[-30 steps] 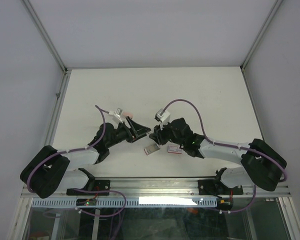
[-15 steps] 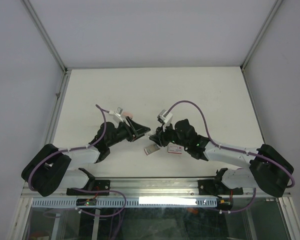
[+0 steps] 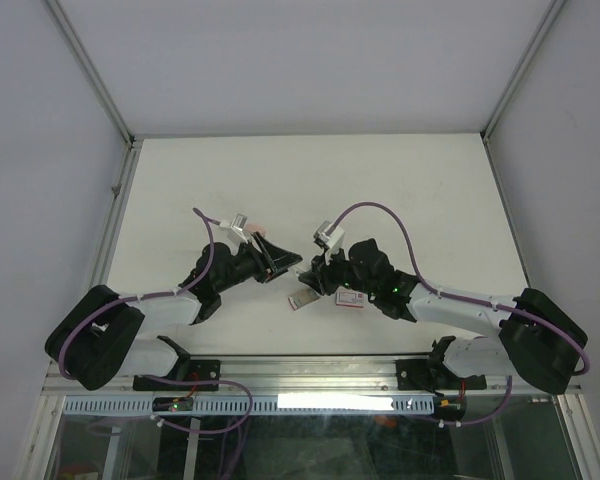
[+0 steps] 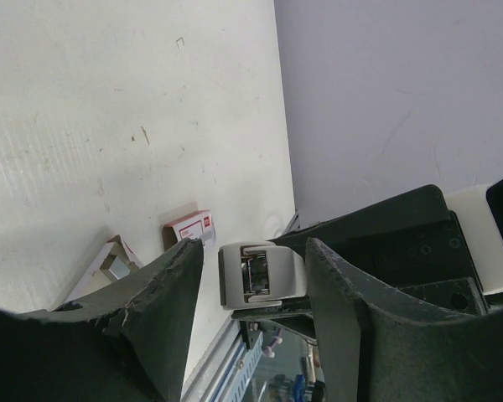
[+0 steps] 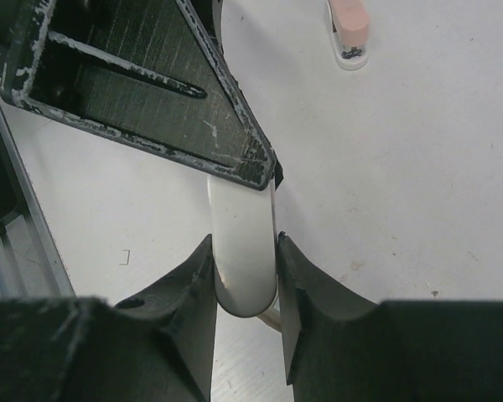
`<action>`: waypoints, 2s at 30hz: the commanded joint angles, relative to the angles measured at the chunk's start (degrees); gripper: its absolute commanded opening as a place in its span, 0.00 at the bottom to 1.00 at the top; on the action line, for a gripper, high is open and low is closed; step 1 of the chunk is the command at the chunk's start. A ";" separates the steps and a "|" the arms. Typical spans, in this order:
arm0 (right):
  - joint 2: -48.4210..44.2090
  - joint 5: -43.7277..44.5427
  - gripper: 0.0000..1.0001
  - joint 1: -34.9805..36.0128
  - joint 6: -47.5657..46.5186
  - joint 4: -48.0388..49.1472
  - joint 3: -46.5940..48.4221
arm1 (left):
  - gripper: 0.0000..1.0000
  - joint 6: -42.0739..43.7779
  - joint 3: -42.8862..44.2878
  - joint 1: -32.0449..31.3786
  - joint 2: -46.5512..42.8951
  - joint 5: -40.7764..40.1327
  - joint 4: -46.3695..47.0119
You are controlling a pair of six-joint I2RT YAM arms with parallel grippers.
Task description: Load the staples into the stapler
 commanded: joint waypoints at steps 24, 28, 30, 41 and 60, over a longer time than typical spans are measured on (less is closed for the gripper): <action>1.04 3.91 0.08 0.38 0.45 1.33 2.87 | 0.32 -1.75 0.01 -2.41 -0.16 1.65 4.02; -0.43 3.52 0.52 0.39 1.28 1.17 2.47 | 0.22 -1.77 -0.42 -2.38 -0.74 1.56 5.41; -2.17 3.46 0.62 0.38 2.06 0.77 1.96 | 0.12 -1.37 -0.54 -2.41 -1.27 1.60 6.11; -13.10 -7.06 0.84 -5.87 16.02 -1.81 -0.45 | 0.02 5.14 -1.28 -2.36 -6.30 4.47 8.45; -3.51 -34.86 0.49 -10.78 32.40 10.01 1.43 | 0.03 11.15 -0.55 -2.41 -13.98 11.45 7.03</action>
